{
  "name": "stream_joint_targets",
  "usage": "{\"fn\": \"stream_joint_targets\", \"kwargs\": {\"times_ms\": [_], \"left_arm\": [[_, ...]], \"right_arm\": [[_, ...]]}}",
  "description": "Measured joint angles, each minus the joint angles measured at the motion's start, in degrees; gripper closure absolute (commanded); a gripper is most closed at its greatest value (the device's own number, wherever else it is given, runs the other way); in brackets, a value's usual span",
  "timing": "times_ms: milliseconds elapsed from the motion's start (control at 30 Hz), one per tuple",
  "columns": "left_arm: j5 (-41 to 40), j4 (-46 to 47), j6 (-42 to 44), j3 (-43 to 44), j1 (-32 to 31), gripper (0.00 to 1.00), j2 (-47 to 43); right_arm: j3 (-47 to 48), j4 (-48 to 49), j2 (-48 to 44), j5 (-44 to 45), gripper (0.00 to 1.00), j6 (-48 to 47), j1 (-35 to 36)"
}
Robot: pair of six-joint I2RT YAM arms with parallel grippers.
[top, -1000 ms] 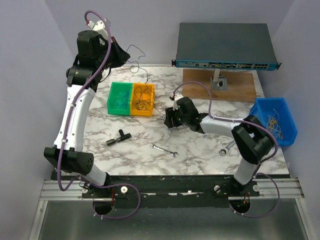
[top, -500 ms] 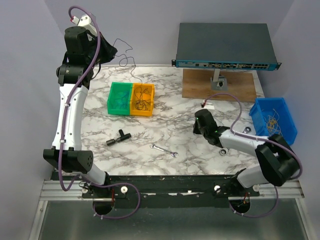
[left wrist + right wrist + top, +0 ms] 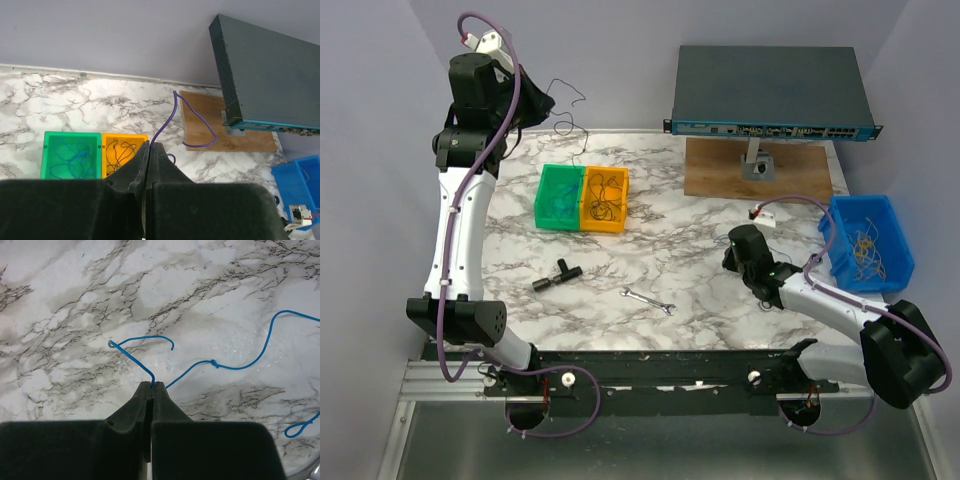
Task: Untangle the cables
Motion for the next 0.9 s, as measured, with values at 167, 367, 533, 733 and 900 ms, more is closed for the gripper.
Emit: {"fn": "stream_joint_targets", "kwargs": {"times_ms": [167, 367, 533, 733, 900], "left_arm": [[0.28, -0.68, -0.17, 2.95, 0.02, 1.0, 0.74], [2.54, 0.35, -1.27, 8.41, 0.0, 1.0, 2.71], [4.39, 1.9, -2.49, 11.56, 0.0, 1.0, 6.93], [5.64, 5.66, -4.24, 6.82, -0.11, 1.0, 10.88], [5.57, 9.68, -5.25, -3.26, -0.13, 1.0, 11.06]], "right_arm": [[0.13, 0.07, 0.0, -0.98, 0.99, -0.7, 0.0], [0.66, 0.24, -0.61, -1.86, 1.0, -1.64, 0.0], [1.84, 0.35, -2.36, -2.47, 0.99, -2.51, 0.0], [3.08, 0.52, -3.39, -3.3, 0.99, -3.15, 0.0], [3.13, 0.48, -3.58, -4.17, 0.99, -3.15, 0.0]]}}
